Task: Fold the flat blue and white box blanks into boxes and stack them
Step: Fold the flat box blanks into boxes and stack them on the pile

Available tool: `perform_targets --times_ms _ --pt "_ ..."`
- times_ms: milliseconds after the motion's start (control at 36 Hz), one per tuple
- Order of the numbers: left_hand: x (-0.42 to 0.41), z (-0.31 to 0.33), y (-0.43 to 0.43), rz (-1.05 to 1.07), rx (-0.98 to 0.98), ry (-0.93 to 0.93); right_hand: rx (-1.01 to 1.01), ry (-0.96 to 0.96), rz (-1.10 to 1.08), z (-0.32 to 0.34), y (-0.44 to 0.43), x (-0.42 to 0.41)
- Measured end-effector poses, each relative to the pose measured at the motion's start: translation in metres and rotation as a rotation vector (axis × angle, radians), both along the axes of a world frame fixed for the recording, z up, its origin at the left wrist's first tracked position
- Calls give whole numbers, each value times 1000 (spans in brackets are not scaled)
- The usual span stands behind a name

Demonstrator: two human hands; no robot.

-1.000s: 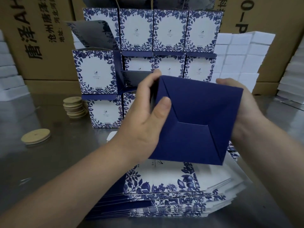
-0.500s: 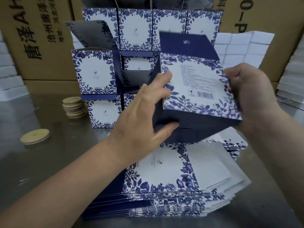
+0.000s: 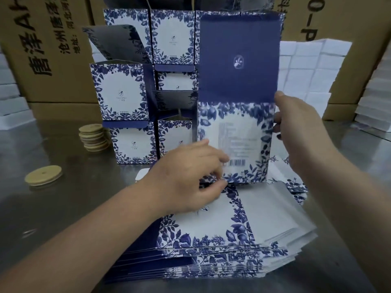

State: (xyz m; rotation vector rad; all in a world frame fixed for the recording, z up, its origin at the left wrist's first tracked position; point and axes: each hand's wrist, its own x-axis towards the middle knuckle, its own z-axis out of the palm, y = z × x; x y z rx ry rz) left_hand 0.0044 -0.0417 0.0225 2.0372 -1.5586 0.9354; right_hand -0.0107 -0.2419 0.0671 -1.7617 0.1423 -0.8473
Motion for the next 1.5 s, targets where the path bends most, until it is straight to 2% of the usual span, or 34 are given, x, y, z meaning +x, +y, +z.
perform_targets --times_ms 56,111,167,222,333,417,667,972,1139,1333,1500 --pt "-3 1 1 -36 -117 19 -1 -25 3 1 -2 -1" --pt "-4 4 2 8 -319 72 12 -48 18 3 -3 -2" --pt "-2 9 4 39 -545 241 23 -89 52 2 -3 -3" --pt "2 14 6 56 -668 448 5 -118 107 1 1 -6" --pt "14 17 5 160 -641 762 -24 -192 319 -1 9 -11" --pt "18 17 5 129 -579 876 -47 -168 392 -4 8 -7" --pt "18 15 3 47 -420 868 -195 -94 423 -11 8 -4" --pt "13 14 1 103 -439 836 -207 24 387 -15 9 -5" --pt "16 13 0 149 -537 901 -210 113 225 -12 12 -7" --pt "19 14 2 244 -612 867 -248 78 98 -13 10 -5" --pt "16 15 2 270 -623 804 -261 50 130 -14 15 -5"
